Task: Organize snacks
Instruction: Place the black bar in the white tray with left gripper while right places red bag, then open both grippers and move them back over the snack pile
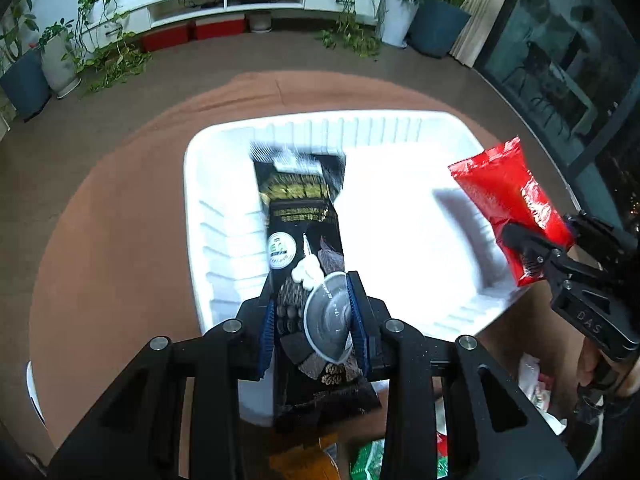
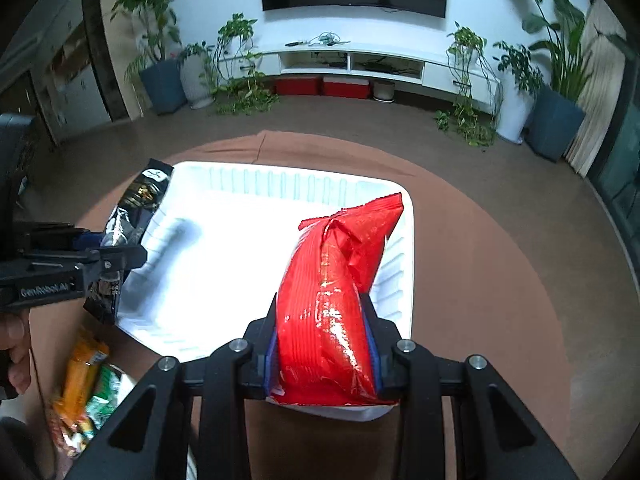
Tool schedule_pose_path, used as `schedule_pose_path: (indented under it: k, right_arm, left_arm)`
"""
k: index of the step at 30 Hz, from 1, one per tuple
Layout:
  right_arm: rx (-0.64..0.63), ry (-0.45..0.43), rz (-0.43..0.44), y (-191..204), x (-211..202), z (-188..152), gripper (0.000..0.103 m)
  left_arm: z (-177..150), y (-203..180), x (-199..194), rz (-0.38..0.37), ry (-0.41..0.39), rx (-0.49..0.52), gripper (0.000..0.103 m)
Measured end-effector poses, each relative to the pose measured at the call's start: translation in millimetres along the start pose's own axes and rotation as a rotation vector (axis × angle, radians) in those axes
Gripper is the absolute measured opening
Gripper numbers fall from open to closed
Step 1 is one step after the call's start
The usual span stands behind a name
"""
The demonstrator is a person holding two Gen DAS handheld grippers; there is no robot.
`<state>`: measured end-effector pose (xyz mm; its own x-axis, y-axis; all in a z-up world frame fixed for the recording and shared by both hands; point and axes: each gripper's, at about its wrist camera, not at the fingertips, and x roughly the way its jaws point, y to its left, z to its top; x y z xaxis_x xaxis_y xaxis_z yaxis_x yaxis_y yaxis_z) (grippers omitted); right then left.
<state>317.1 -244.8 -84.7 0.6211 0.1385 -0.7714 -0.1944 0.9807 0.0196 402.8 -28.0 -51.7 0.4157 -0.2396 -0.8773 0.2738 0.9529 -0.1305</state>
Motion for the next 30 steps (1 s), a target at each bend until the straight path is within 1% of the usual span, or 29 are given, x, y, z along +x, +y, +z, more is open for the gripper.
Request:
schedule_pose_path:
  k: [3,6,7,10,14,16,18,20,23,25,27,29,30]
  right_arm:
    - [-0.020,0.008,-0.024,2,3,-5,0.036]
    - [-0.036,0.022,-0.042,6,9,-7,0.037]
    - [-0.036,0.026,-0.045,7,10,-9,0.037]
    - [-0.034,0.025,-0.051,7,12,-12,0.038]
    - [-0.044,0.023,-0.063,9,11,-14,0.039]
    - [-0.053,0.016,-0.076,10,9,-12,0.043]
    - [-0.057,0.010,-0.086,11,7,-12,0.052]
    - [-0.064,-0.002,-0.094,13,3,-12,0.057]
    - [-0.090,-0.024,-0.114,17,-6,-11,0.059]
    - [-0.104,-0.044,-0.123,21,-14,-10,0.063]
    - [-0.118,-0.065,-0.138,24,-22,-9,0.066]
    - [-0.135,-0.084,-0.147,27,-32,-8,0.069]
    - [-0.142,-0.092,-0.150,28,-37,-9,0.071]
  left_arm:
    - [3,-8,21,0.015,0.016,0.014,0.029]
    - [8,-14,32,0.025,0.020,0.025,0.029]
    - [8,-20,35,0.032,0.022,0.029,0.031]
    - [4,-27,40,0.053,0.022,0.039,0.032]
    - [-5,-31,40,0.057,0.018,0.040,0.032]
    - [-7,-35,37,0.060,0.009,0.042,0.032]
    - [-11,-31,25,0.060,-0.009,0.044,0.032]
    - [-12,-33,16,0.063,-0.030,0.048,0.032]
    - [-14,-34,1,0.066,-0.060,0.050,0.032]
    - [-18,-34,-9,0.070,-0.078,0.045,0.032]
    - [-22,-33,-21,0.071,-0.098,0.040,0.036]
    - [-30,-32,-36,0.069,-0.122,0.038,0.046]
    - [-33,-31,-44,0.066,-0.136,0.036,0.048]
